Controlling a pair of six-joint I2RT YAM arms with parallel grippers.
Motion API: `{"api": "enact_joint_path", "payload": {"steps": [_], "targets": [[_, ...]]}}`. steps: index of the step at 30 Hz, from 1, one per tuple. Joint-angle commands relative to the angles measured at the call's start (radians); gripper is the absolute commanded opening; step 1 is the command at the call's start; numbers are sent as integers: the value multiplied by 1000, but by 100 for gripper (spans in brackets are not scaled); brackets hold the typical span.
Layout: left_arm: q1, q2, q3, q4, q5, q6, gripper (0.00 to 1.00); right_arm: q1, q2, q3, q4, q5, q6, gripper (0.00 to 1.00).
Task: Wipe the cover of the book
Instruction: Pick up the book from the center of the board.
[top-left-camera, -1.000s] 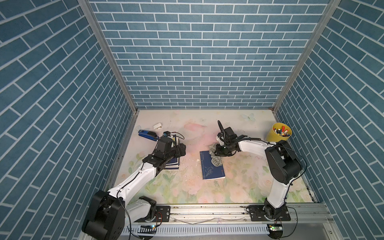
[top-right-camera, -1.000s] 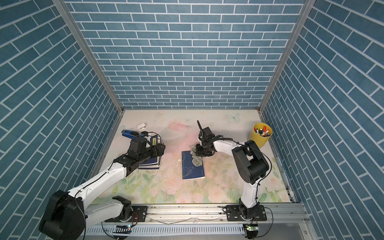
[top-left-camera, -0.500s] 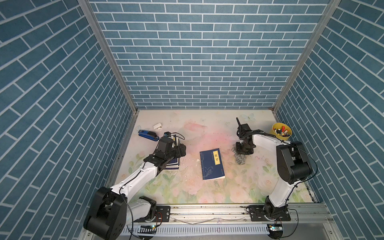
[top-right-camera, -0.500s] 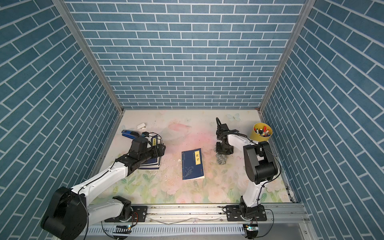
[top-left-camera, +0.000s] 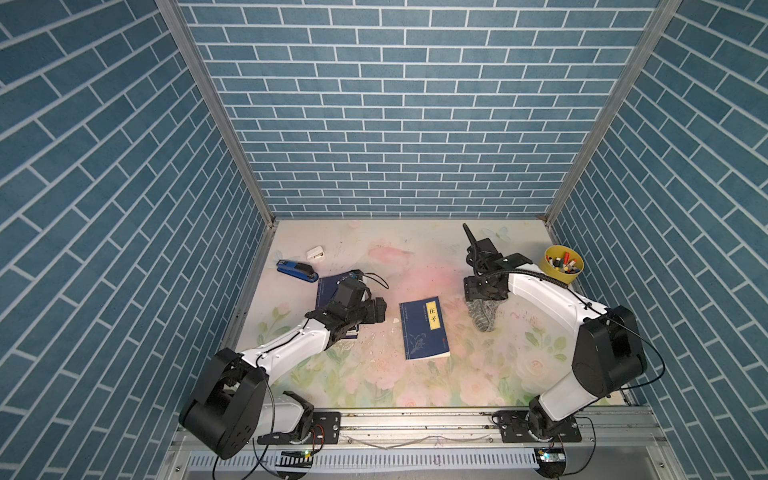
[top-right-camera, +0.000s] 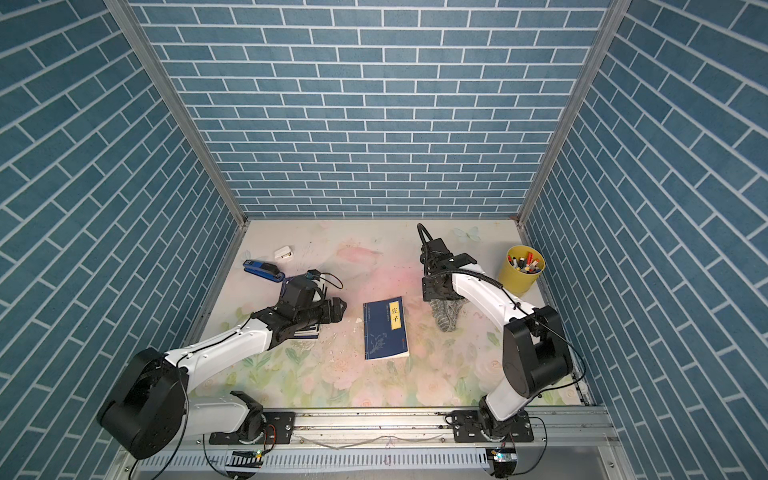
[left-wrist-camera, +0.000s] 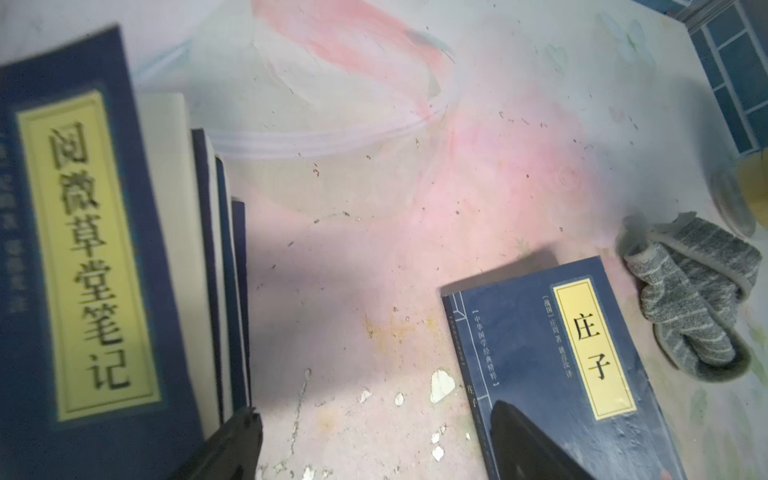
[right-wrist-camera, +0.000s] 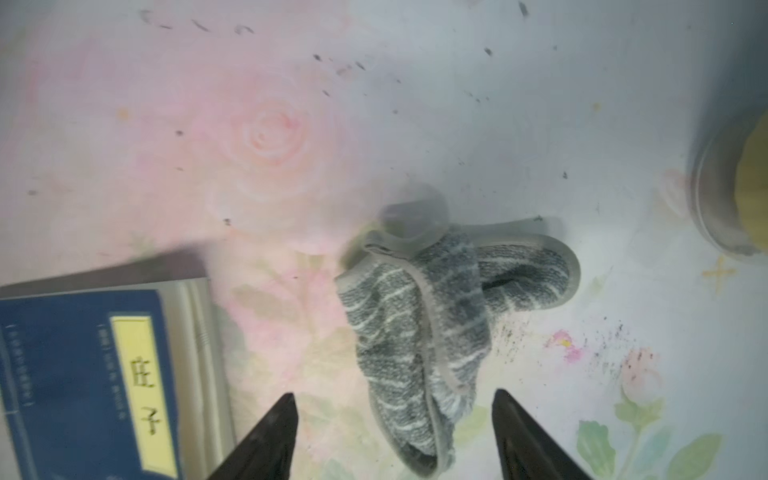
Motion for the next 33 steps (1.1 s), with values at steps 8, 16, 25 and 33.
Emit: {"api": "enact_joint_path", "payload": {"steps": [8, 16, 25, 33], "targets": [[-141, 38, -53, 52, -24, -115, 90, 207, -12, -118, 96, -105, 119, 70], [-206, 57, -140, 129, -7, -196, 88, 268, 13, -251, 149, -134, 203, 58], [-245, 75, -166, 194, 8, -234, 84, 280, 40, -321, 244, -180, 232, 42], [-259, 138, -192, 330, 95, -286, 78, 291, 90, -327, 305, -236, 258, 35]]}}
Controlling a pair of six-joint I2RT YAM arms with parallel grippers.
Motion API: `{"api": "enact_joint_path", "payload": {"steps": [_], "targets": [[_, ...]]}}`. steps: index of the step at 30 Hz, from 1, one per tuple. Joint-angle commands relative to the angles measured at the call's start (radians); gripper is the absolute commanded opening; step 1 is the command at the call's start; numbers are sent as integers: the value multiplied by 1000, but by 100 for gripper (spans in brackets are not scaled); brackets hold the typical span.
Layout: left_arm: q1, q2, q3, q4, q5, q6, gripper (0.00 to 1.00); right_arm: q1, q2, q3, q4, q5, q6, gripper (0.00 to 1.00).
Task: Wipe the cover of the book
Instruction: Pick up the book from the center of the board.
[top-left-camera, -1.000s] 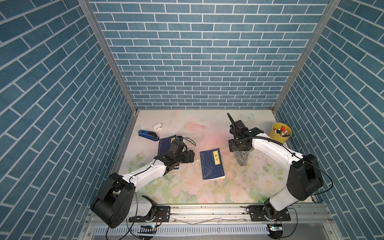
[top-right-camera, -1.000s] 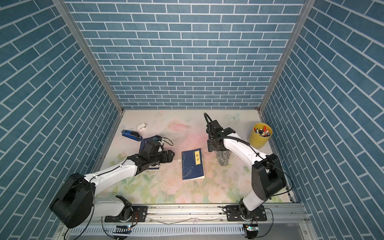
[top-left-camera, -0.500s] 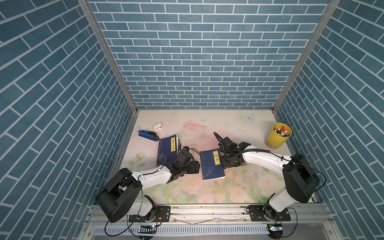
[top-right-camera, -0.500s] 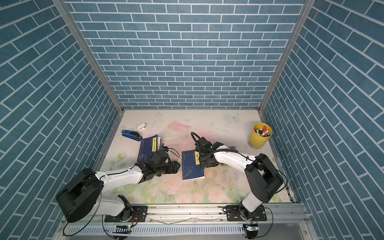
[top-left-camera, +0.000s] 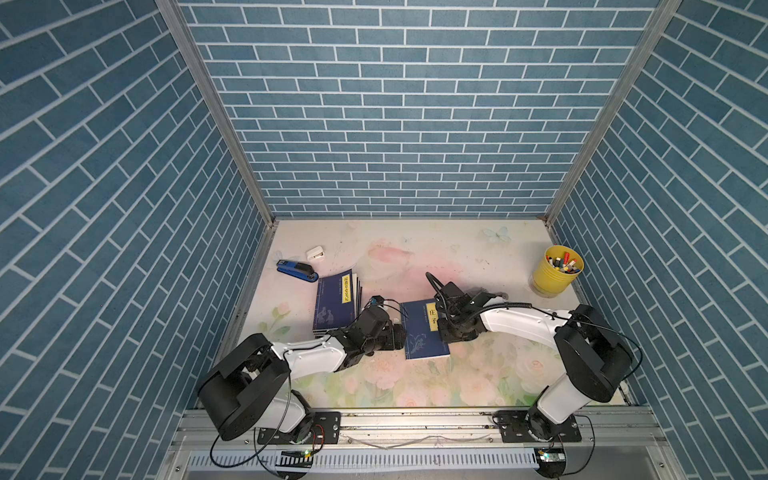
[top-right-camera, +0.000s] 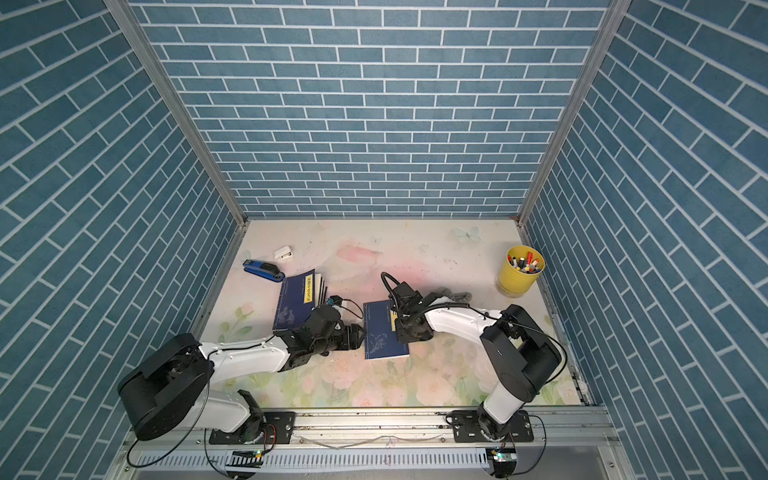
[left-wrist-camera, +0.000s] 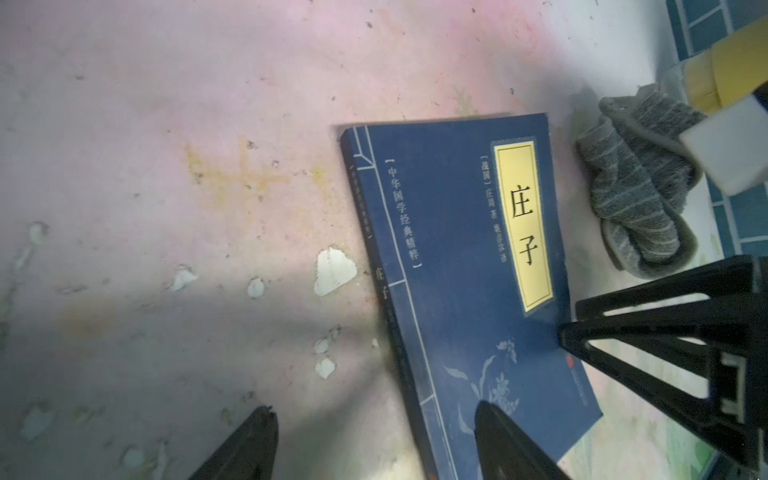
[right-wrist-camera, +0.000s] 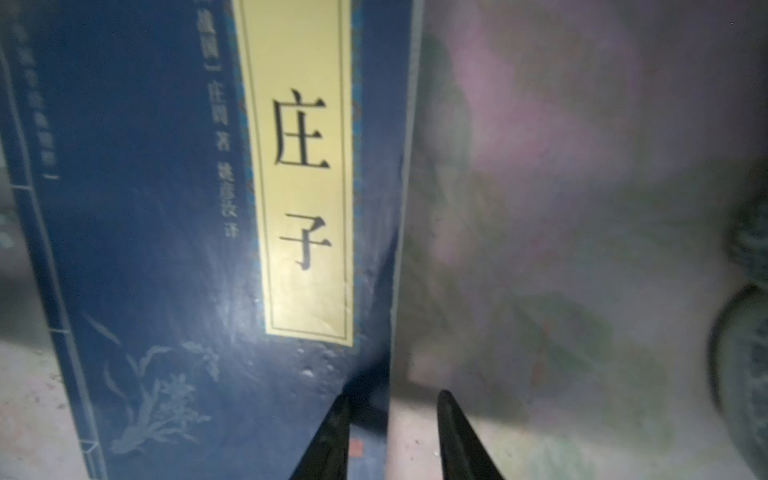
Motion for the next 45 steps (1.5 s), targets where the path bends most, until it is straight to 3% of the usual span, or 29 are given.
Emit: {"api": "enact_joint_path", "payload": {"steps": [1, 9, 14, 23, 30, 40, 45], "targets": [[-7, 37, -39, 73, 70, -44, 77, 12, 57, -19, 30, -31, 53, 35], [-8, 98, -60, 258, 211, -107, 64, 12, 97, -42, 81, -49, 83, 34], [-8, 98, -43, 331, 270, -141, 62, 12, 112, -63, 112, -62, 94, 34], [-8, 84, 32, 367, 273, -143, 47, 12, 137, -60, 164, -101, 106, 34], [-7, 67, 65, 417, 254, -155, 47, 11, 140, -34, 161, -99, 92, 34], [12, 199, 106, 537, 270, -264, 47, 8, 151, -13, 174, -97, 90, 37], [12, 243, 116, 610, 304, -309, 35, 5, 157, -15, 188, -100, 94, 37]]}}
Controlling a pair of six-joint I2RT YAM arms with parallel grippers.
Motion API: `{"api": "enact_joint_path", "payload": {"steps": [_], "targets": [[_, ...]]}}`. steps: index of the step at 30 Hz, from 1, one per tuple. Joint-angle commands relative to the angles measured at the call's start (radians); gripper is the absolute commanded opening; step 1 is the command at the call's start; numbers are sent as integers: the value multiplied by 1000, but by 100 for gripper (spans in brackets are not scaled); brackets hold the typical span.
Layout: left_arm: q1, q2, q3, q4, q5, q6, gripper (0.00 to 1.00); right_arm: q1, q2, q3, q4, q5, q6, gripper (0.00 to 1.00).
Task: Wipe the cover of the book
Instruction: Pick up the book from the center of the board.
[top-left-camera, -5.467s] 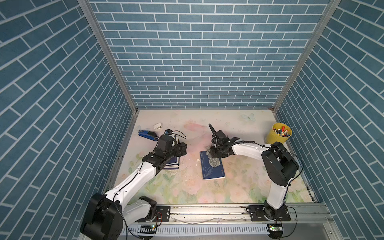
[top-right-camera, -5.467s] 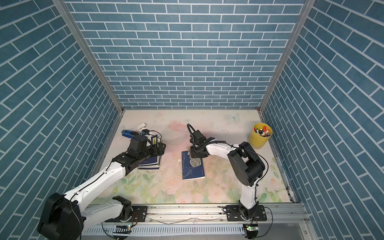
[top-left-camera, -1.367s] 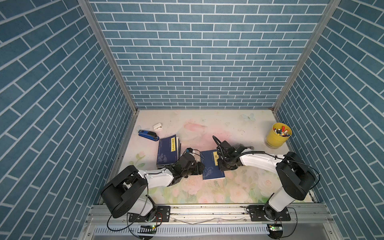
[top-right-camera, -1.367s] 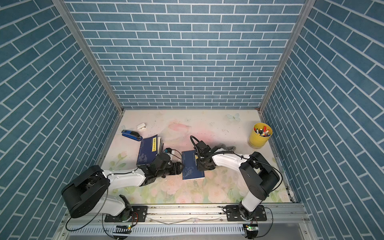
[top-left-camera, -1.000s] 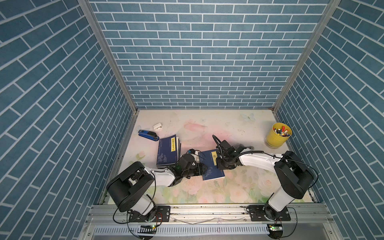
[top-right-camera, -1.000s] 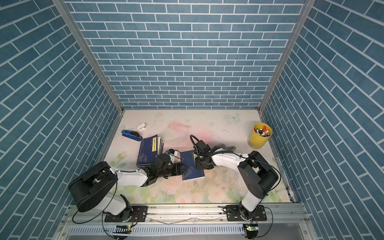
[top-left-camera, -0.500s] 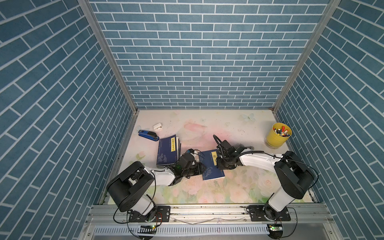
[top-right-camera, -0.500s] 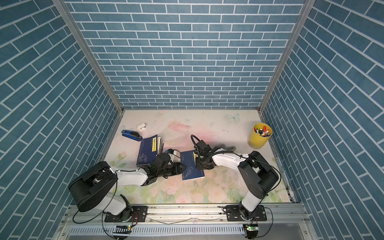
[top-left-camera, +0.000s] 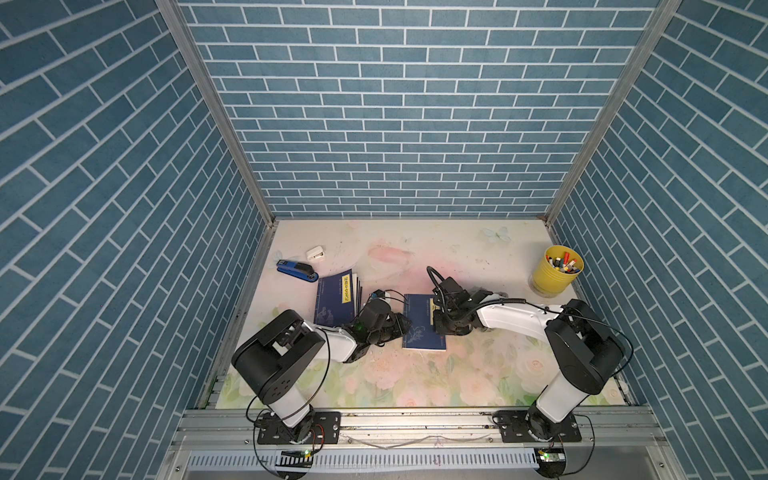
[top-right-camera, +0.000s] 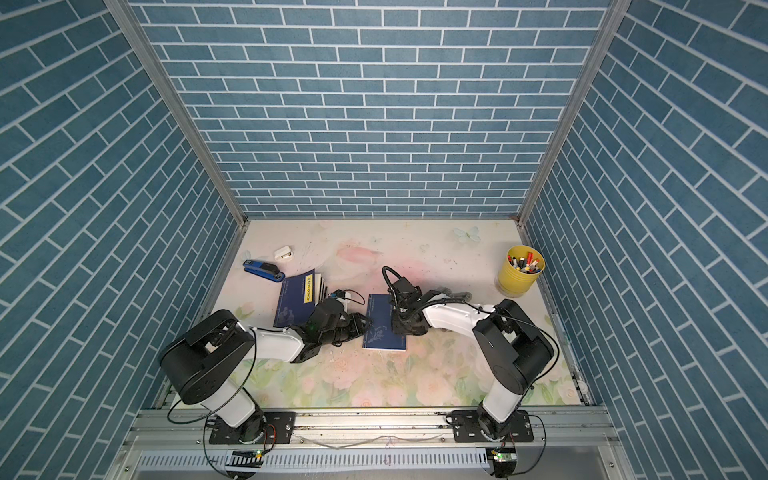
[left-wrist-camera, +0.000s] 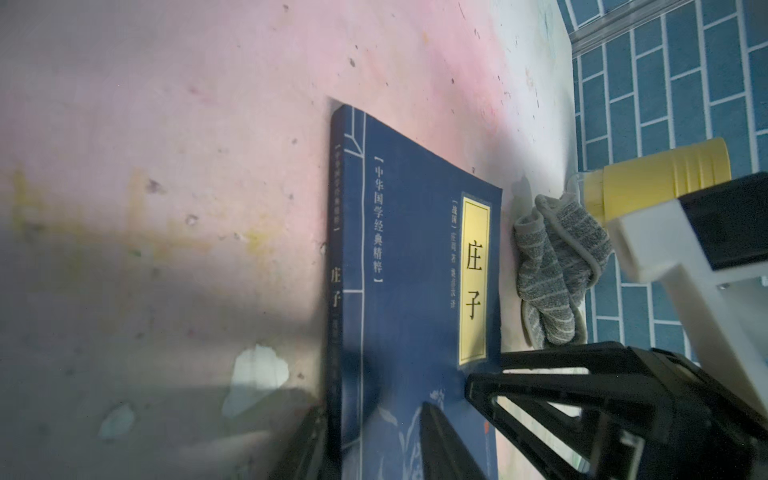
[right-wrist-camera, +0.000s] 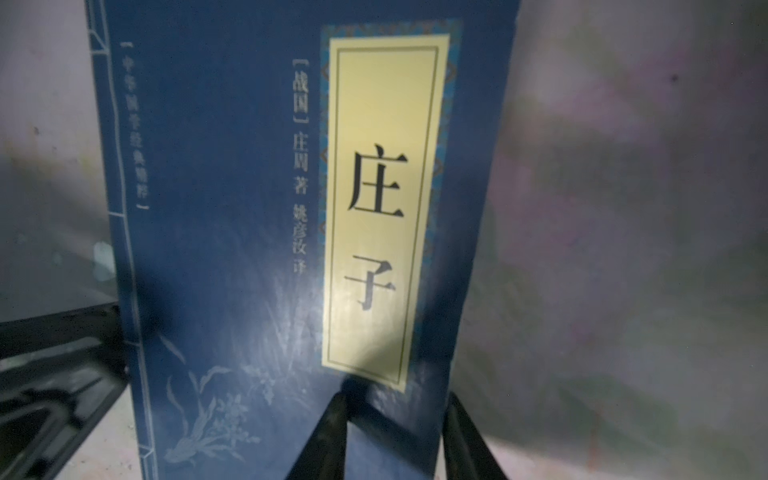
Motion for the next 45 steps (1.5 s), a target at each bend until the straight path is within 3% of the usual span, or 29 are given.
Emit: {"api": "enact_joint_path", "payload": {"steps": [1, 5, 11, 14, 22, 26, 34, 41, 45], "targets": [[-43, 7, 84, 256, 180, -48, 33, 28, 99, -37, 75, -71, -9, 37], [-38, -1, 77, 288, 202, -63, 30, 26, 97, -41, 84, -71, -7, 37], [-31, -6, 75, 356, 278, -74, 44, 20, 96, -55, 94, -69, -6, 37], [-31, -10, 73, 365, 296, -67, 45, 14, 93, -62, 99, -67, -3, 37], [-30, -16, 72, 266, 259, -37, 31, 3, 78, -69, 100, -58, -3, 37], [-25, -44, 62, 183, 225, -2, 19, -1, 79, -71, 100, -58, -6, 37], [29, -195, 159, -240, 162, 204, 4, -7, 14, -20, 15, 28, -79, 46], [185, -357, 291, -615, 214, 382, 0, -47, -108, 56, -79, 82, -161, 58], [386, -449, 282, -677, 406, 412, 0, -90, -154, 59, -70, 81, -178, 61]]}}
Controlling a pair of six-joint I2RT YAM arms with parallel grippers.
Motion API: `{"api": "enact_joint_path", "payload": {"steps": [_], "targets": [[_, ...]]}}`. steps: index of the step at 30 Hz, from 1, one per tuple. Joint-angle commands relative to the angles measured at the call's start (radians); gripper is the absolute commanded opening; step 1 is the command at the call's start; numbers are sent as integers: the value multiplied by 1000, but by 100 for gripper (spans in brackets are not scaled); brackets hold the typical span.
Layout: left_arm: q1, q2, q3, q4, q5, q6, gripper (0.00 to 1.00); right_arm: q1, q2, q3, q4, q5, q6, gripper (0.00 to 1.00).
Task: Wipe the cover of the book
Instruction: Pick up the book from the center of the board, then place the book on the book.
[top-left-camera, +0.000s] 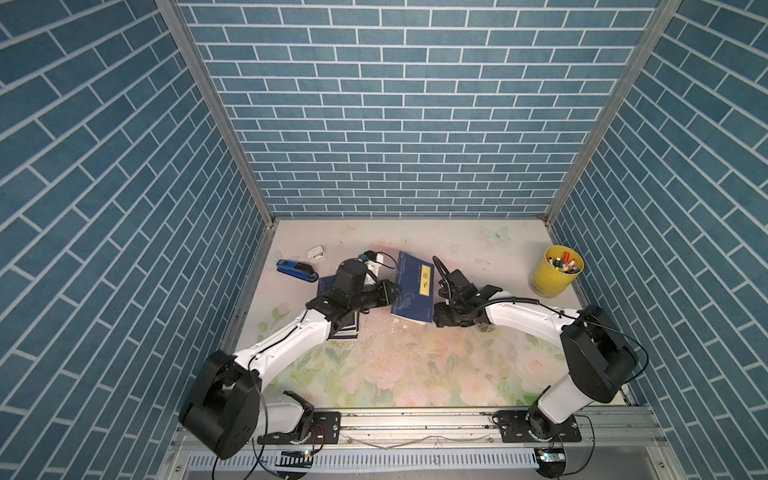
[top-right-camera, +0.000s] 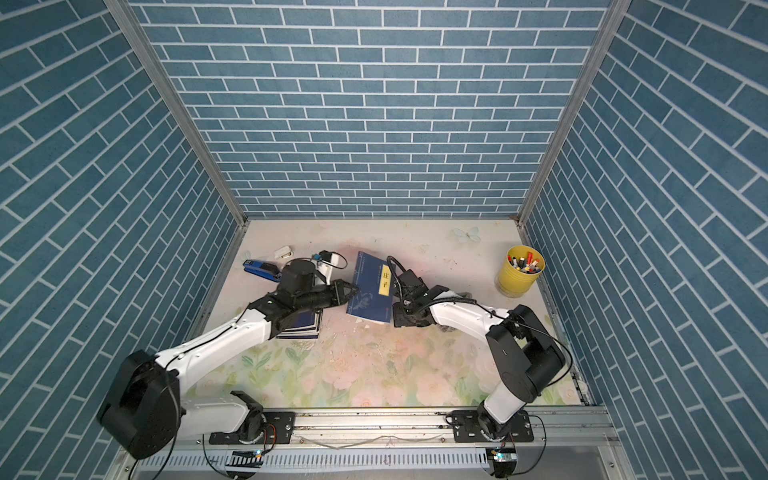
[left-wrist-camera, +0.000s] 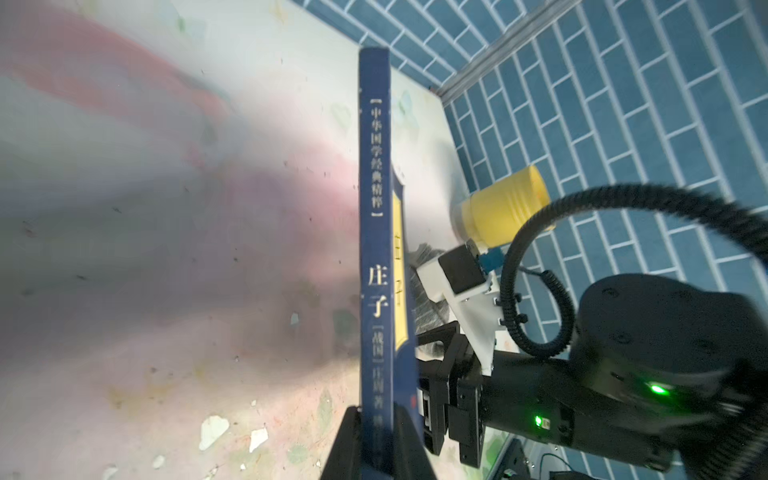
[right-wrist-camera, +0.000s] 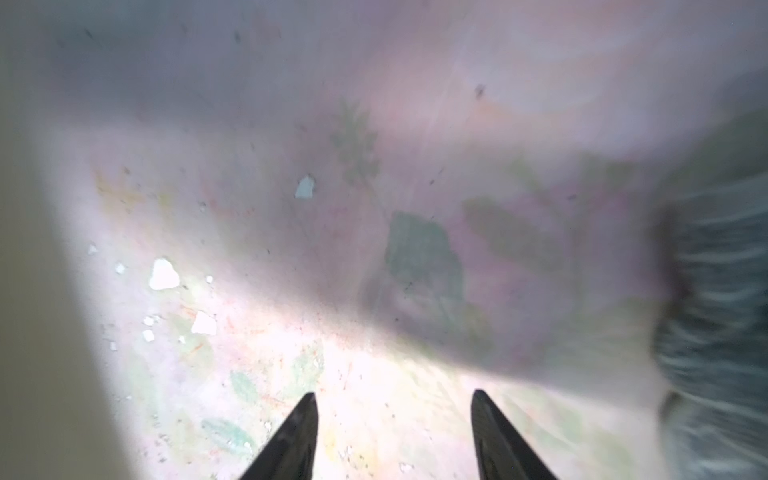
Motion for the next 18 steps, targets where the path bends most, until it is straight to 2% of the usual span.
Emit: {"api": "enact_joint_path", "payload": {"steps": [1, 4, 9, 18], "targets": [[154, -64, 3, -140, 188, 81, 0, -34, -46, 26, -36, 34, -44, 61], [272, -102, 49, -279, 273, 152, 0, -57, -44, 27, -32, 30, -49, 62], [418, -128, 129, -505, 244, 311, 0, -65, -21, 24, -4, 4, -58, 64], [675, -141, 120, -557, 371, 372, 0, -67, 23, 69, -10, -28, -89, 65]]}}
